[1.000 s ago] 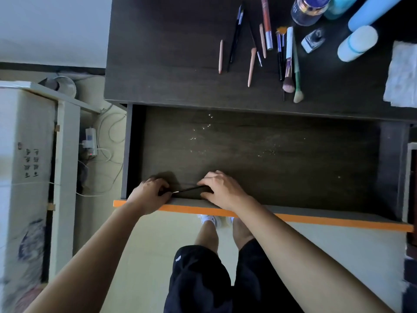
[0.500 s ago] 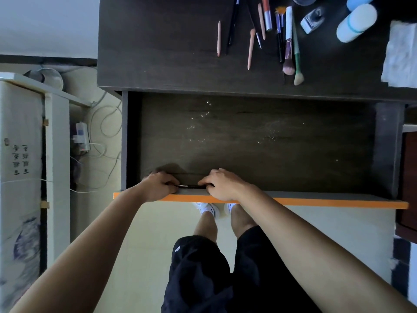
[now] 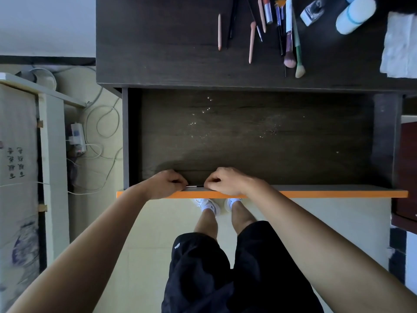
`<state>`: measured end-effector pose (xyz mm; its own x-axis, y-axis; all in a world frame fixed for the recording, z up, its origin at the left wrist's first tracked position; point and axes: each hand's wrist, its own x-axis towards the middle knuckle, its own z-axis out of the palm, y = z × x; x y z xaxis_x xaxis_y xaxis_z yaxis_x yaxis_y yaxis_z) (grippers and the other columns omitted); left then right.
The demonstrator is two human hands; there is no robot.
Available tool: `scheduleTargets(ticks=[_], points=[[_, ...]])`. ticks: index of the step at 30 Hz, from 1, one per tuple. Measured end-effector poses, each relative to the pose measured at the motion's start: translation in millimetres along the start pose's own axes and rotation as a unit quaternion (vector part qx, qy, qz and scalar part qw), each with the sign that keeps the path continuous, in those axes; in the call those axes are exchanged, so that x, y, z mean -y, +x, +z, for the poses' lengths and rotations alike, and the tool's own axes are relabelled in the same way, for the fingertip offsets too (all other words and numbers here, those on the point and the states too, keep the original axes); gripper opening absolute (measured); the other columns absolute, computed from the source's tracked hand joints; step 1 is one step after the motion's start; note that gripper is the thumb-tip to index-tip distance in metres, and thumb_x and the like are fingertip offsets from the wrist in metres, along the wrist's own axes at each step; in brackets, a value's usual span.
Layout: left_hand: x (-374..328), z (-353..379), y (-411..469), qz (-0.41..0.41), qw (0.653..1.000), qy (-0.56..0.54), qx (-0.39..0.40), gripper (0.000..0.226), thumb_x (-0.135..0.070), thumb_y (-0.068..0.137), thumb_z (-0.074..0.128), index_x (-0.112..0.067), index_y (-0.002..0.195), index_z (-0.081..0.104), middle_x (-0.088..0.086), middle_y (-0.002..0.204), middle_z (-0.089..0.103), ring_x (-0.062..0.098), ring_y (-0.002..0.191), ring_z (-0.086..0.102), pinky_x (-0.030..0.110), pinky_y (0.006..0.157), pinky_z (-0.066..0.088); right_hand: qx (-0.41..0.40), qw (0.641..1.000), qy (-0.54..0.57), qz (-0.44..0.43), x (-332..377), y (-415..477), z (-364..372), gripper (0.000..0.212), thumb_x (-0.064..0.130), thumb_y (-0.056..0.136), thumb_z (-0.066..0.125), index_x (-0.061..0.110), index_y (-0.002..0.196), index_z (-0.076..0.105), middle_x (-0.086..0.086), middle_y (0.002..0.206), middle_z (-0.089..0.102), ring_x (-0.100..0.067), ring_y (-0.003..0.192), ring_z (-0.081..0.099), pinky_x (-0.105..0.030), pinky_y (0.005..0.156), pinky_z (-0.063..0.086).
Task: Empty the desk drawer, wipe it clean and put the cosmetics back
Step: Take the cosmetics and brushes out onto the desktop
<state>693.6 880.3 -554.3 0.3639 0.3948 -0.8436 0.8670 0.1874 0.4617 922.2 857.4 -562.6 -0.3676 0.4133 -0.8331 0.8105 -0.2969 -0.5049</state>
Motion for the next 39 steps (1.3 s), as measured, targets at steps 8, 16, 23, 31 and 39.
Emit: scheduleTargets(ticks=[8, 16, 23, 31, 39], points=[[-2.6, 10.0, -8.9, 0.046, 0.998, -0.008, -0.036, 0.015, -0.030, 0.093, 0.057, -0.028, 0.091, 0.071, -0.007, 0.092, 0.067, 0.013, 0.088, 0.062, 0.038, 0.084, 0.052, -0.029, 0.998, 0.025, -0.050, -7.3, -31.1, 1.1, 0.034, 0.056, 0.089, 0.062, 0.038, 0.117, 0.070, 0.025, 0.094, 0.053, -0.002, 0.103, 0.052, -0.025, 0.095, 0.041], [-23.6, 18.2, -21.7, 0.073, 0.993, -0.053, -0.078, 0.011, -0.027, 0.092, 0.062, -0.023, 0.087, 0.071, -0.009, 0.085, 0.069, 0.011, 0.076, 0.062, 0.027, 0.070, 0.049, -0.131, 0.986, 0.080, -0.064, -12.4, -31.3, 6.9, 0.020, 0.042, 0.079, 0.080, 0.032, 0.096, 0.079, 0.017, 0.088, 0.065, -0.001, 0.089, 0.061, -0.020, 0.078, 0.044], [-43.7, -6.3, -17.1, 0.107, 0.976, -0.063, -0.180, 0.012, -0.029, 0.095, 0.058, -0.028, 0.092, 0.069, -0.010, 0.092, 0.068, 0.006, 0.085, 0.062, 0.026, 0.079, 0.048, -0.226, 0.971, 0.069, -0.035, -13.9, -59.1, -35.6, 0.017, 0.045, 0.084, 0.075, 0.035, 0.097, 0.078, 0.022, 0.085, 0.064, -0.004, 0.093, 0.061, -0.025, 0.081, 0.048], [-114.3, -97.2, 2.4, 0.130, 0.919, -0.047, -0.369, 0.045, -0.043, 0.097, 0.048, -0.018, 0.135, 0.051, 0.007, 0.131, 0.053, 0.026, 0.123, 0.049, 0.043, 0.104, 0.041, -0.442, 0.884, 0.149, -0.025, -20.9, -99.4, -117.1, 0.022, 0.044, 0.086, 0.072, 0.027, 0.099, 0.077, 0.016, 0.089, 0.072, 0.000, 0.087, 0.066, -0.019, 0.076, 0.050], [-153.9, -156.4, 44.4, 0.080, 0.924, 0.086, -0.365, 0.060, -0.041, 0.095, 0.052, -0.018, 0.148, 0.034, 0.006, 0.159, 0.023, 0.030, 0.144, 0.019, 0.049, 0.115, 0.024, -0.520, 0.826, 0.216, -0.014, 1.1, -60.2, -201.4, 0.027, 0.045, 0.086, 0.070, 0.021, 0.097, 0.078, 0.014, 0.079, 0.071, -0.008, 0.079, 0.070, -0.033, 0.083, 0.058]])
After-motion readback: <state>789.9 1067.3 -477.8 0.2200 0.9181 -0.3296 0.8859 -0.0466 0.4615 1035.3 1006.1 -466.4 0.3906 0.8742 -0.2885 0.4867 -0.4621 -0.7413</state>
